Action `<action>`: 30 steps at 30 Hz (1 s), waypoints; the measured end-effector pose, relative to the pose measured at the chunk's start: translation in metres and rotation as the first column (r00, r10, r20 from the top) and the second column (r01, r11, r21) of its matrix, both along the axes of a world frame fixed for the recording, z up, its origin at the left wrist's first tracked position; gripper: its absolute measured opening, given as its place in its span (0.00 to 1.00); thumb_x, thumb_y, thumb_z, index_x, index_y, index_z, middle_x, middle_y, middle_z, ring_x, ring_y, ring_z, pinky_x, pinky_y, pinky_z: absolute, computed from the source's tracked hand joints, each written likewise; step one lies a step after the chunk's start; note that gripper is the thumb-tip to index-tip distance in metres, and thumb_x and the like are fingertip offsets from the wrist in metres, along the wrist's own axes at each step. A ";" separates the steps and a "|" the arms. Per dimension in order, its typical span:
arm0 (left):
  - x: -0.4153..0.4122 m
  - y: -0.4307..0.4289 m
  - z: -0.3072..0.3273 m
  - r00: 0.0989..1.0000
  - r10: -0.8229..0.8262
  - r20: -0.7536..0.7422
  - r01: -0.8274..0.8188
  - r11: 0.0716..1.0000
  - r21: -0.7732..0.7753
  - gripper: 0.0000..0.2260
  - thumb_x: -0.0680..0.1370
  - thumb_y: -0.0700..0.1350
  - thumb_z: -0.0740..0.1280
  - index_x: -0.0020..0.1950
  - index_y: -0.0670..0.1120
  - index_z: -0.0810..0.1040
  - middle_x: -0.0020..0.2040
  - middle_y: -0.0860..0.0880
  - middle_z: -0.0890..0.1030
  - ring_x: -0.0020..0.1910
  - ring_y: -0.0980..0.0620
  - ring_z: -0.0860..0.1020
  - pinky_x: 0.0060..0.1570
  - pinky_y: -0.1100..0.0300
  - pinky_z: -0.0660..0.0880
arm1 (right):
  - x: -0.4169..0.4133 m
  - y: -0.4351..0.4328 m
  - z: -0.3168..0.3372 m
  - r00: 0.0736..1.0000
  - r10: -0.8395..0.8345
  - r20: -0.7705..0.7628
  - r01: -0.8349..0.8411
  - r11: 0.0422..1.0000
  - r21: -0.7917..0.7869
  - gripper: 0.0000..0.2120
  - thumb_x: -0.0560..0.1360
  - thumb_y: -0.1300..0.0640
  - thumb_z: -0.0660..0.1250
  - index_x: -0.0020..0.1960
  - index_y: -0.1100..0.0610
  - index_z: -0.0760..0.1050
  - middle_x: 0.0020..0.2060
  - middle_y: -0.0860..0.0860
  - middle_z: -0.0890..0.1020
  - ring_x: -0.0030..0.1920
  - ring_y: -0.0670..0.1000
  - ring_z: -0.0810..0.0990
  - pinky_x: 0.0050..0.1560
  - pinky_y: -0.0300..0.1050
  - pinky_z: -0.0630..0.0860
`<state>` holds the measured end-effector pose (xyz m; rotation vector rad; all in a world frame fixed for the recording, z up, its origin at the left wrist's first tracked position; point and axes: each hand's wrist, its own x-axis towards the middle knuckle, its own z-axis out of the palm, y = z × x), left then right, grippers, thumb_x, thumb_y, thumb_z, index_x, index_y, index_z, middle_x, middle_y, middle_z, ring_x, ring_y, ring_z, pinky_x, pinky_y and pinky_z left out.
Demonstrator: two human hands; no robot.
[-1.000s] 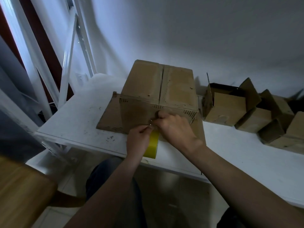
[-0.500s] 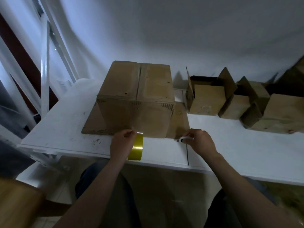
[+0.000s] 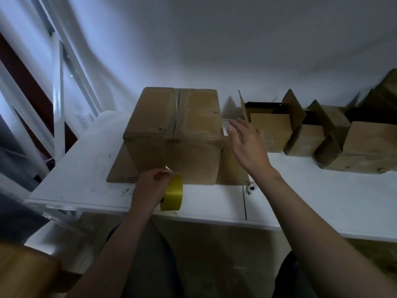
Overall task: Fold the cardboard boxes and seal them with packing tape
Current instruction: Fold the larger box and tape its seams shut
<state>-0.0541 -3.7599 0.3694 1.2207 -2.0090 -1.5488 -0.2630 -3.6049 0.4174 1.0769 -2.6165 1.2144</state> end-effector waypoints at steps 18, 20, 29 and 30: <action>0.018 -0.029 -0.002 1.000 0.010 -0.015 -0.010 0.999 0.033 0.10 0.76 0.55 0.70 0.40 0.73 0.81 0.51 0.64 0.77 0.55 0.47 0.78 0.56 0.40 0.79 | 0.053 -0.106 -0.004 0.736 0.329 -0.592 0.071 0.832 0.551 0.46 0.67 0.29 0.70 0.79 0.45 0.61 0.75 0.50 0.70 0.71 0.64 0.70 0.65 0.65 0.69; 0.018 -0.027 -0.002 1.000 0.000 -0.022 0.002 0.998 0.057 0.06 0.73 0.57 0.70 0.42 0.71 0.82 0.52 0.63 0.78 0.55 0.47 0.79 0.57 0.39 0.78 | 0.056 -0.106 -0.003 0.723 0.323 -0.611 0.097 0.828 0.552 0.52 0.64 0.30 0.74 0.80 0.47 0.58 0.75 0.52 0.68 0.70 0.63 0.69 0.64 0.65 0.68; 0.027 -0.020 0.013 0.995 0.051 -0.080 -0.028 0.963 0.270 0.05 0.78 0.55 0.71 0.52 0.57 0.83 0.61 0.46 0.81 0.56 0.41 0.81 0.58 0.40 0.79 | 0.061 -0.097 0.012 0.784 0.348 -0.513 -0.069 0.871 0.486 0.54 0.63 0.32 0.77 0.81 0.44 0.53 0.74 0.52 0.68 0.71 0.60 0.66 0.70 0.62 0.65; 0.029 -0.019 0.018 0.993 0.069 -0.093 -0.037 0.948 0.315 0.08 0.79 0.54 0.71 0.56 0.55 0.81 0.61 0.45 0.80 0.55 0.41 0.82 0.57 0.41 0.80 | 0.064 -0.092 0.016 0.814 0.334 -0.476 -0.147 0.910 0.388 0.48 0.67 0.32 0.74 0.79 0.44 0.56 0.73 0.51 0.67 0.71 0.58 0.64 0.70 0.58 0.64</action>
